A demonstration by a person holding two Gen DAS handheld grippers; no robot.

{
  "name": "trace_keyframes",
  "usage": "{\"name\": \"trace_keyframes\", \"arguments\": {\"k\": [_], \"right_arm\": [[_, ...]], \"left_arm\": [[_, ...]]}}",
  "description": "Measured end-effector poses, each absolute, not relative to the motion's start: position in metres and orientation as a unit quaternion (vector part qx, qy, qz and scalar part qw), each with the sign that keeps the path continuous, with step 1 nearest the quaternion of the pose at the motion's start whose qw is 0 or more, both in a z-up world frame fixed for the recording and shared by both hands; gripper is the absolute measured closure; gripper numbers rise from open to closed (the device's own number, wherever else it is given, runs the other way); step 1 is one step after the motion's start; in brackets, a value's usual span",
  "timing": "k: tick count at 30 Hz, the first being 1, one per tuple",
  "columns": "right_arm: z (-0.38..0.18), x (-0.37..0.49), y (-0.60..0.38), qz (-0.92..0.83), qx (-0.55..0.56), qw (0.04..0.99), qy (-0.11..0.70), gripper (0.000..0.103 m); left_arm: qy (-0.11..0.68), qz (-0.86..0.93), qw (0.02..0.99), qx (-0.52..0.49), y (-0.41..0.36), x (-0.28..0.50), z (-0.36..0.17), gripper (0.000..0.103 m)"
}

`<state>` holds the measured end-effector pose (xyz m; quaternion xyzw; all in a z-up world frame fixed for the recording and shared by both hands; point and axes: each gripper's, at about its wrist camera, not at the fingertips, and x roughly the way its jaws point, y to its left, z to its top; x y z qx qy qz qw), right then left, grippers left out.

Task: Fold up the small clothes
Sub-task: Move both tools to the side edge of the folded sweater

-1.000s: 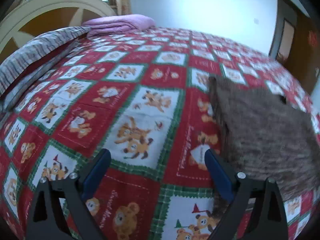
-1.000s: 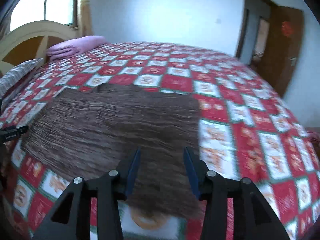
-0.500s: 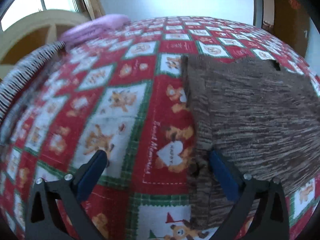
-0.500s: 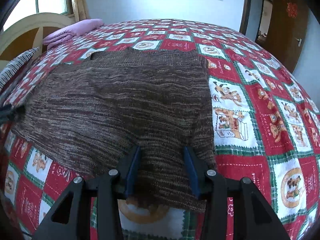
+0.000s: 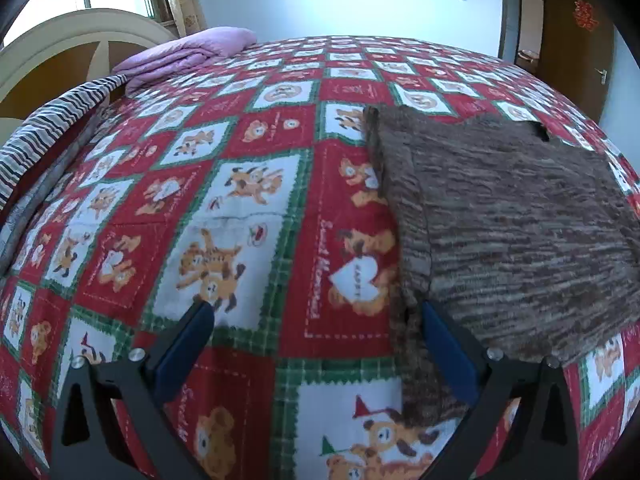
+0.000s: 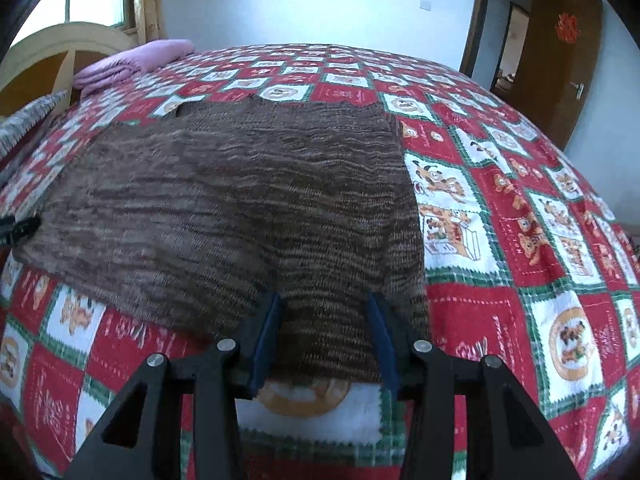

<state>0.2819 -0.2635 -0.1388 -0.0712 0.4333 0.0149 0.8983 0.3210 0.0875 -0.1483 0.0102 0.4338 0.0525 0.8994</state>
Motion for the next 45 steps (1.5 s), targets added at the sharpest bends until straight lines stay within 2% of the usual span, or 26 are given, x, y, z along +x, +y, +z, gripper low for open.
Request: {"name": "trace_keyframes", "arguments": {"k": [14, 21, 24, 25, 26, 27, 31, 45], "right_arm": [[-0.128, 0.258, -0.256, 0.021, -0.071, 0.905, 0.42, 0.057], [-0.1, 0.288, -0.297, 0.02, 0.019, 0.912, 0.408, 0.057], [-0.106, 0.319, -0.313, 0.019, 0.052, 0.898, 0.436, 0.057], [-0.111, 0.33, -0.317, 0.02, 0.061, 0.894, 0.444, 0.058], [-0.114, 0.337, -0.318, 0.018, 0.061, 0.893, 0.446, 0.065], [-0.117, 0.343, -0.319, 0.015, 0.054, 0.892, 0.449, 0.08], [-0.123, 0.356, -0.322, 0.022, 0.055, 0.89, 0.451, 0.102], [-0.124, 0.331, -0.334, 0.006, 0.051, 0.896, 0.441, 0.101]], "left_arm": [[0.434, 0.026, 0.9, -0.021, 0.096, 0.307, -0.148, 0.0], [0.409, 0.031, 0.911, -0.049, 0.107, 0.3, -0.141, 0.0], [0.421, 0.032, 0.905, -0.042, 0.104, 0.304, -0.144, 0.0], [0.422, 0.031, 0.905, -0.035, 0.101, 0.304, -0.145, 0.0], [0.422, 0.028, 0.906, -0.031, 0.1, 0.303, -0.145, 0.0], [0.422, 0.026, 0.906, -0.029, 0.099, 0.303, -0.145, 0.0], [0.425, 0.024, 0.904, -0.035, 0.101, 0.304, -0.146, 0.0], [0.431, 0.018, 0.901, -0.054, 0.108, 0.305, -0.143, 0.0]]}}
